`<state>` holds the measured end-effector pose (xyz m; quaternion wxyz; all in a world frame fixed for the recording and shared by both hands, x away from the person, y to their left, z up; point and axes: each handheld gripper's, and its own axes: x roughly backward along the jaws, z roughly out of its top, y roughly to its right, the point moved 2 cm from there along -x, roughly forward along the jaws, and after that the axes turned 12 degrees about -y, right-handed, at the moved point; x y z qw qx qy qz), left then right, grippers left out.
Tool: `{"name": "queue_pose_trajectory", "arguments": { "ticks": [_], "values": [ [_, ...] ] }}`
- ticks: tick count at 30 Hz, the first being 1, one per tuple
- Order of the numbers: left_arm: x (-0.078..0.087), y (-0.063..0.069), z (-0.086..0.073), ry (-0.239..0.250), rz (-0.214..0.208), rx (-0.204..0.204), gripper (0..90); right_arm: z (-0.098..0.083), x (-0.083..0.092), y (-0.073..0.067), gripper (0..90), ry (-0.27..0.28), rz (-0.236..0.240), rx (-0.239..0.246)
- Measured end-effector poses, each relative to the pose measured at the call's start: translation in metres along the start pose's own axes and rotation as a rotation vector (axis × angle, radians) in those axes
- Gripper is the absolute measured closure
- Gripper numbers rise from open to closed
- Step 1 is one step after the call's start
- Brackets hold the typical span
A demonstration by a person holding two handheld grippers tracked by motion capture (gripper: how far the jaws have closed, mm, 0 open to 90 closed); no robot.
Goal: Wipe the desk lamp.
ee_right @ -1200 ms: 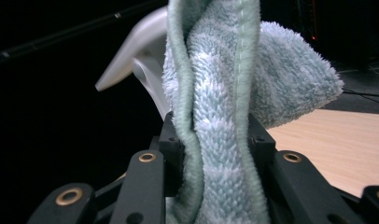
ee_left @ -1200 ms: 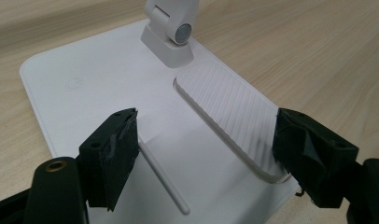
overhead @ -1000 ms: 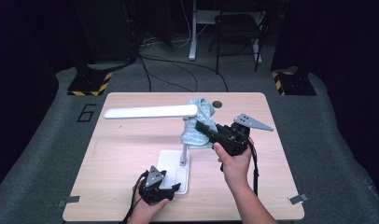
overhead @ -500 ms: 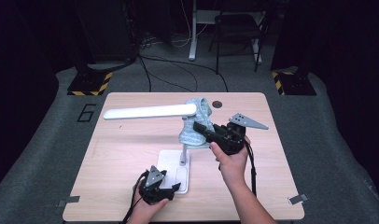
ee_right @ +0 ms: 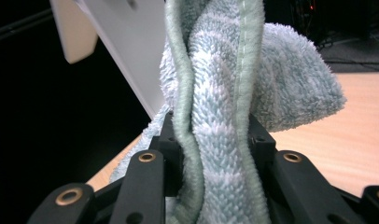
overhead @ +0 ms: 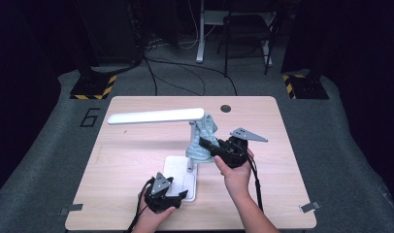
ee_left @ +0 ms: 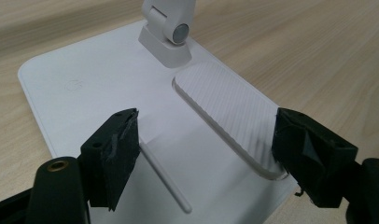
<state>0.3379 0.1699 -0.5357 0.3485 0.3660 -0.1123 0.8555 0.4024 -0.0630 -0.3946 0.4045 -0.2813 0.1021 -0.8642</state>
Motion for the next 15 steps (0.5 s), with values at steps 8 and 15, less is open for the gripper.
{"name": "queue_pose_trajectory", "arguments": {
  "ticks": [8,15],
  "values": [
    [0.0,0.0,0.0,-0.002,-0.002,-0.002,23.3,-0.025,-0.017,0.01,66.5,-0.066,-0.047,0.004],
    [0.0,0.0,0.0,0.001,-0.002,0.002,23.4,-0.05,-0.034,0.021,66.5,-0.118,-0.082,0.006]
  ]
}}
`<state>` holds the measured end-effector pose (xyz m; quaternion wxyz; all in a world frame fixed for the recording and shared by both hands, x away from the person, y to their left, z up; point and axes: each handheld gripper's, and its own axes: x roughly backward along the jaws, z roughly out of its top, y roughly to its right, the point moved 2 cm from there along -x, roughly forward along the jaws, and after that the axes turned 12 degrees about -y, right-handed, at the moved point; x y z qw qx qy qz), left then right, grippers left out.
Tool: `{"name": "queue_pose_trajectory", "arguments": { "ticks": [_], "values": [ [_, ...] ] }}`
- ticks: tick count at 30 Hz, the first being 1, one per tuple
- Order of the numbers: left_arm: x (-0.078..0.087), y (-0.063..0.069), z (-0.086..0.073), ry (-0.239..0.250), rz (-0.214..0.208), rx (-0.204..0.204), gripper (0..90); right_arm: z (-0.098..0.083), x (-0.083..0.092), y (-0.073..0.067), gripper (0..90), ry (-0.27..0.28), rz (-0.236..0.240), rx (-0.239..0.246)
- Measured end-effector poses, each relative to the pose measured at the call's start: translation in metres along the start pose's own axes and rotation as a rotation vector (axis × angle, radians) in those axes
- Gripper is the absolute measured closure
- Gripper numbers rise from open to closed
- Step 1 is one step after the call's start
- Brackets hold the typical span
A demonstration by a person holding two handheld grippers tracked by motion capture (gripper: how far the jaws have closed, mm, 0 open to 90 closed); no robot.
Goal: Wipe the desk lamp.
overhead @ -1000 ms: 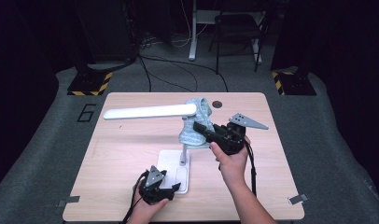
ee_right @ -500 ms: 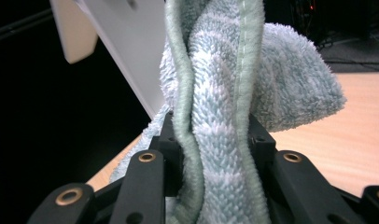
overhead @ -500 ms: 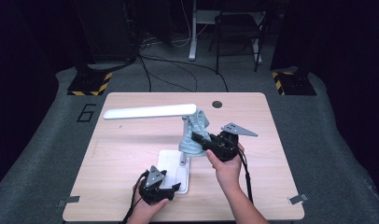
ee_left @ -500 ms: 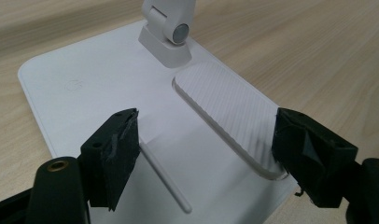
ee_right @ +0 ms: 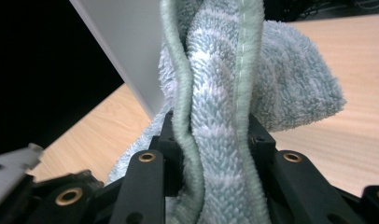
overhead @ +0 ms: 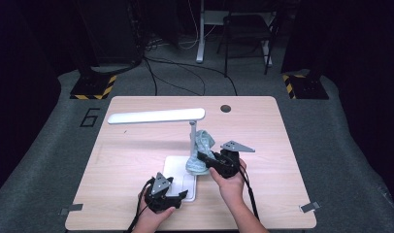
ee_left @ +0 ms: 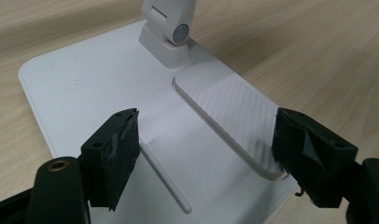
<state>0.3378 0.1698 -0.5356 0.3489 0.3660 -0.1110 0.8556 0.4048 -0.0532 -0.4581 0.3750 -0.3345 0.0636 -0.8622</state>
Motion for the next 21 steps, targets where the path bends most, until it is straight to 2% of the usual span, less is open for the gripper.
{"name": "queue_pose_trajectory", "arguments": {
  "ticks": [9,10,12,13,14,17,21],
  "values": [
    [-0.001,0.0,0.0,0.009,0.01,0.004,23.4,-0.021,-0.021,0.007,66.3,-0.062,-0.046,0.012],
    [0.0,0.0,0.0,0.005,0.006,0.003,23.4,-0.025,-0.027,0.009,66.2,-0.088,-0.061,0.014],
    [-0.001,0.0,0.0,0.007,0.008,0.003,23.4,-0.028,-0.03,0.01,66.2,-0.105,-0.067,0.014],
    [0.0,0.001,0.0,0.005,0.0,0.012,23.4,-0.032,-0.037,0.011,66.2,-0.128,-0.088,0.023],
    [0.0,0.001,0.0,0.003,0.004,0.003,23.4,-0.034,-0.039,0.011,66.1,-0.136,-0.098,0.025],
    [0.0,0.001,0.0,0.005,0.008,-0.001,23.4,-0.04,-0.048,0.014,66.2,-0.168,-0.101,0.019],
    [-0.001,0.001,0.0,0.011,0.013,-0.002,23.4,-0.042,-0.05,0.016,66.1,-0.163,-0.099,0.015]
  ]
}}
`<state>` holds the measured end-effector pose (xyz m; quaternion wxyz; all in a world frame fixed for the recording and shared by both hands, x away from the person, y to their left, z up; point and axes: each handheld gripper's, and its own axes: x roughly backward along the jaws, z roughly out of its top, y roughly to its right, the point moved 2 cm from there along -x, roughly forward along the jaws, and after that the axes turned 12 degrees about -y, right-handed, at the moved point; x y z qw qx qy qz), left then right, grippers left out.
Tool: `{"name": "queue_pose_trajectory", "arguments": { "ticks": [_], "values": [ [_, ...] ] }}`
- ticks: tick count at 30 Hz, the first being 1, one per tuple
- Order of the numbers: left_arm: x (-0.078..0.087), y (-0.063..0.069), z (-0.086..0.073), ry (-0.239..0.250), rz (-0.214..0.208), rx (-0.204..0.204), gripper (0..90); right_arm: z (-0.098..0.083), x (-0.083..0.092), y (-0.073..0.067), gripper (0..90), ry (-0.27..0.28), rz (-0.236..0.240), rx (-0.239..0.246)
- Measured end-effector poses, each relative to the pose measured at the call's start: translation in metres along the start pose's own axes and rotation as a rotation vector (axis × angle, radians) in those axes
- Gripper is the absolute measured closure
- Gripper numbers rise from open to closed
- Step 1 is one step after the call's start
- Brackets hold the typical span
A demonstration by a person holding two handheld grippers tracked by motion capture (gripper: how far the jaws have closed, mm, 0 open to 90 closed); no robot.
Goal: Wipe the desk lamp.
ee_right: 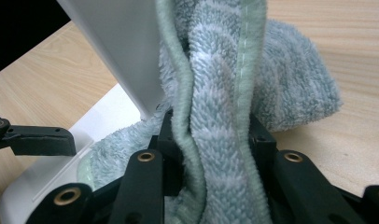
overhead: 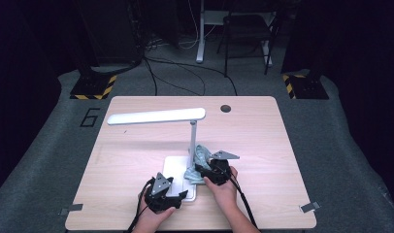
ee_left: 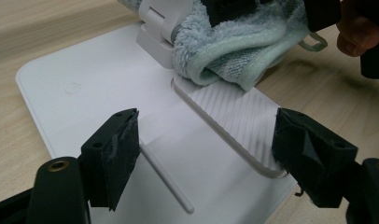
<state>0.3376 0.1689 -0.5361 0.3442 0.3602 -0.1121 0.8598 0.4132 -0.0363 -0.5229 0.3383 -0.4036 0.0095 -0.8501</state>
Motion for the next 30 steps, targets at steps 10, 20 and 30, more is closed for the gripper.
{"name": "queue_pose_trajectory", "arguments": {
  "ticks": [10,20,30],
  "values": [
    [0.0,0.0,0.0,-0.006,0.0,-0.003,23.6,0.006,0.008,0.012,65.3,0.018,-0.12,0.008],
    [0.001,0.0,0.0,-0.012,-0.003,-0.007,23.6,-0.003,-0.008,0.011,65.5,-0.083,-0.105,-0.004],
    [0.0,0.001,0.0,0.001,0.01,0.001,23.6,-0.011,0.0,0.003,66.1,-0.132,-0.064,0.017]
  ]
}}
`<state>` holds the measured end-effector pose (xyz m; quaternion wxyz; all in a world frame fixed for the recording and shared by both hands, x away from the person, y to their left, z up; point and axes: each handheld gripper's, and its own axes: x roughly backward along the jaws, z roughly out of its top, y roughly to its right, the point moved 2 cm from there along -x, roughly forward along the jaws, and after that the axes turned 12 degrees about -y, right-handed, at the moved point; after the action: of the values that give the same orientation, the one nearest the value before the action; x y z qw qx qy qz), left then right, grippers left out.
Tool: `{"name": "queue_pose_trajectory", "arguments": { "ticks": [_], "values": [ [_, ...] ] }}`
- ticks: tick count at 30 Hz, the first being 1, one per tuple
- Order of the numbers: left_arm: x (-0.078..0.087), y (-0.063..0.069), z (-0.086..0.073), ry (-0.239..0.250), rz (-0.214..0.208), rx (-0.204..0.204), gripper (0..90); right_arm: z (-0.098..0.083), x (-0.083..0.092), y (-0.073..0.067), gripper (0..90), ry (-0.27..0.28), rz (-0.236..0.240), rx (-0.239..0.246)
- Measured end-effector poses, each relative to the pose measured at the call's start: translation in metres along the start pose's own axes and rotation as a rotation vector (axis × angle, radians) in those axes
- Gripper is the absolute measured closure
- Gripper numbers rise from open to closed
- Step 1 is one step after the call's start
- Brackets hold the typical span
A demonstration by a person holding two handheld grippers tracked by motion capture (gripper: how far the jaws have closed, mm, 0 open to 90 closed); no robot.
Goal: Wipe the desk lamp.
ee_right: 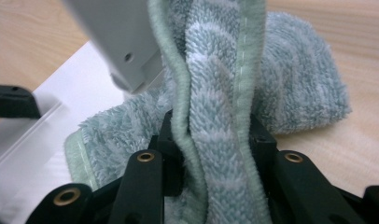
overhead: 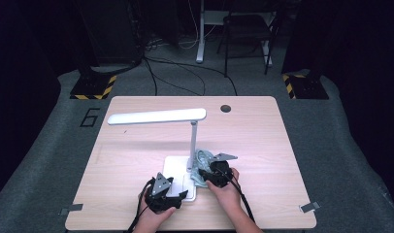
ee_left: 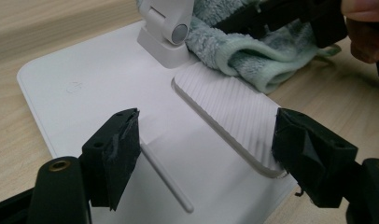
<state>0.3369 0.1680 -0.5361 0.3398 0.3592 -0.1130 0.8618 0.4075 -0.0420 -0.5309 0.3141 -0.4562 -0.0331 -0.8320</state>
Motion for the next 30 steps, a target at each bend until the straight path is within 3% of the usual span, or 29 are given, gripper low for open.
{"name": "queue_pose_trajectory", "arguments": {
  "ticks": [10,17,21,30],
  "values": [
    [0.0,0.001,0.0,0.002,-0.002,0.006,23.6,-0.026,0.011,-0.014,66.2,0.01,0.041,0.027],
    [0.0,0.001,0.0,0.003,-0.002,0.008,23.6,-0.047,0.023,-0.026,66.2,-0.008,0.071,0.073],
    [0.0,0.0,0.0,0.001,0.001,0.002,23.8,-0.056,0.028,-0.033,66.1,-0.023,0.095,0.065],
    [0.001,-0.001,0.0,-0.012,-0.01,-0.001,24.4,-0.056,0.027,-0.031,65.3,-0.017,0.102,0.061]
  ]
}}
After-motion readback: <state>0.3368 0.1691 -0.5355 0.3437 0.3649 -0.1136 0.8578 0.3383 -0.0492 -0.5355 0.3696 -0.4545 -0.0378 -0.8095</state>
